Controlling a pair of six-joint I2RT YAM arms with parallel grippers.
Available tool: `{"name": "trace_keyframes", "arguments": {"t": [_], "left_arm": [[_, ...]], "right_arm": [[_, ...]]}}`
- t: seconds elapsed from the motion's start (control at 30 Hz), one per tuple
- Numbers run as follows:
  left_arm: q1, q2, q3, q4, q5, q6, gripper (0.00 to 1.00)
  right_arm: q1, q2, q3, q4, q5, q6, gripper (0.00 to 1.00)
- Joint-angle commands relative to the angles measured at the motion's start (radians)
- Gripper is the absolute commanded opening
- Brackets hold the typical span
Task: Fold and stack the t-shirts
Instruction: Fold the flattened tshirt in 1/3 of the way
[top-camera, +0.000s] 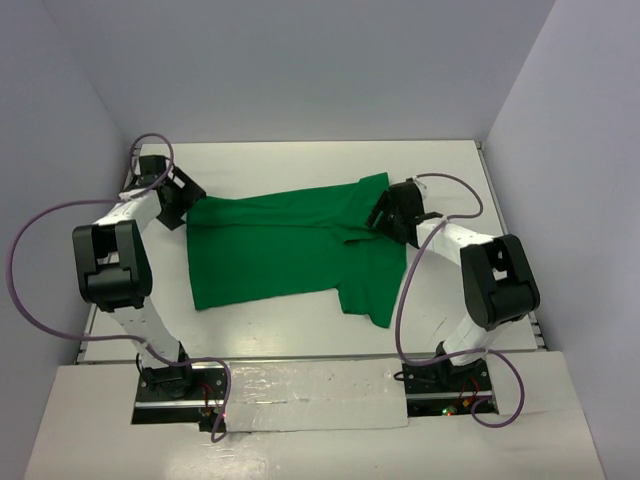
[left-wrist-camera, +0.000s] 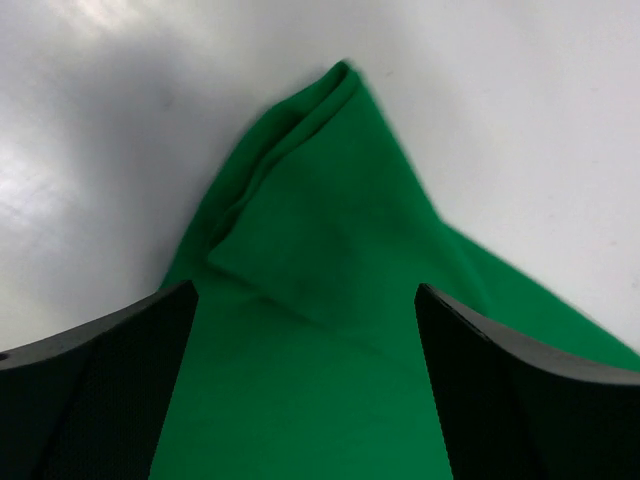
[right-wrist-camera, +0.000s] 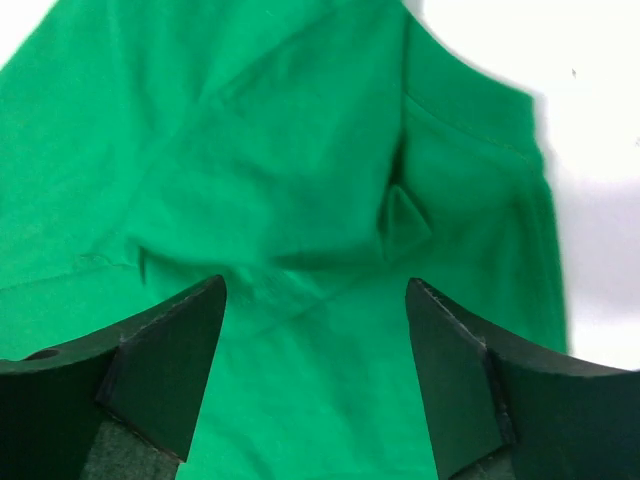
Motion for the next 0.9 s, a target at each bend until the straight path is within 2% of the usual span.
{"name": "trace_keyframes", "arguments": {"t": [0.0, 0.1, 0.23, 0.3, 0.37, 0.57, 0.63, 0.7, 0.87], "left_arm": [[0.008, -0.159, -0.032, -0.046, -0.109, -0.025, 1.00], [0.004, -0.202, -0.017, -0.022, -0.111, -0.012, 0.99], [-0.008, -0.128, 0.089, -0.065, -0.147, -0.002, 0.94], [-0.010, -0.065, 0.141, -0.102, -0.174, -0.005, 0.85], [-0.008, -0.018, 0.158, -0.100, -0.203, -0.002, 0.82], [0.009, 0.113, 0.194, -0.069, -0.190, 0.025, 0.93], [0.016, 0.133, 0.203, -0.058, -0.177, 0.025, 0.93], [0.020, 0.155, 0.212, -0.043, -0.160, 0.030, 0.91], [0.022, 0.195, 0.212, -0.034, -0.163, 0.034, 0.82]], "right_arm": [[0.005, -0.095, 0.015, -0.031, 0.084, -0.019, 0.81], [0.006, -0.128, 0.067, -0.086, 0.133, -0.054, 0.80], [-0.024, -0.076, 0.188, -0.166, 0.174, -0.104, 0.80], [-0.051, 0.015, 0.304, -0.238, 0.145, -0.134, 0.83], [-0.085, 0.128, 0.442, -0.320, 0.097, -0.160, 0.85], [-0.128, 0.418, 0.834, -0.493, 0.072, -0.201, 0.90], [-0.136, 0.495, 0.904, -0.525, 0.048, -0.202, 0.90], [-0.144, 0.588, 1.042, -0.569, 0.022, -0.206, 0.90], [-0.140, 0.731, 1.200, -0.631, -0.070, -0.201, 0.88]]}}
